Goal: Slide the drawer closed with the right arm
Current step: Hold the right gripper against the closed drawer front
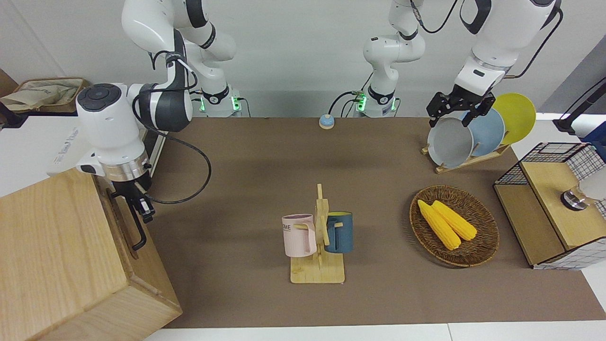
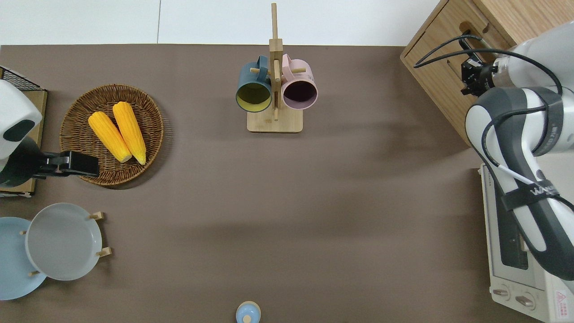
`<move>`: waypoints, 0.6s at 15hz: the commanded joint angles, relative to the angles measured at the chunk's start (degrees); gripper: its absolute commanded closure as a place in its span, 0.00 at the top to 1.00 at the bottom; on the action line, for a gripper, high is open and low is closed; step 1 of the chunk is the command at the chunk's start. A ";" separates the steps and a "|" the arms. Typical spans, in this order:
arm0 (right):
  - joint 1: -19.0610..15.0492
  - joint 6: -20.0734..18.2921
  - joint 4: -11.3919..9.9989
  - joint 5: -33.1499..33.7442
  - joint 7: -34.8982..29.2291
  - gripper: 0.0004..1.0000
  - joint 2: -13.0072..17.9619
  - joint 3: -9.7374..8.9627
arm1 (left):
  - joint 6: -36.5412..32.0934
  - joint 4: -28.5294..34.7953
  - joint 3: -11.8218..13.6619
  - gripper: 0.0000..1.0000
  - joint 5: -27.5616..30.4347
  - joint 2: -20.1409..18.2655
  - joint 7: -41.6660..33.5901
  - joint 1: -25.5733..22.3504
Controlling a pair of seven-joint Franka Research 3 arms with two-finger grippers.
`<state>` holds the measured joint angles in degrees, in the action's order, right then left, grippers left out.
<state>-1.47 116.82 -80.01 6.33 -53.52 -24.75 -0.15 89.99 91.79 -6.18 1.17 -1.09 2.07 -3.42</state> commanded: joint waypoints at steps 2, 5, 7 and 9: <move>-3.10 0.69 3.62 1.23 1.41 0.00 -2.67 -2.13 | -0.69 -0.04 0.03 1.00 -0.73 -0.58 -0.23 -0.09; -3.88 0.95 4.68 1.31 2.54 0.00 -3.46 -2.22 | -0.69 -0.04 0.03 1.00 -0.73 -0.58 -0.23 -0.09; -4.15 1.83 5.04 1.40 4.74 0.00 -3.64 -1.96 | -0.69 -0.12 0.03 1.00 -0.73 -0.58 -0.23 -0.09; -4.41 2.01 5.04 1.40 5.53 0.00 -3.64 -1.96 | -0.69 -0.04 0.03 1.00 -0.73 -0.58 -0.23 -0.09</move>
<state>-3.15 116.81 -79.11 6.32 -52.19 -25.67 -2.01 89.99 91.79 -6.18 1.17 -1.09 2.07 -3.42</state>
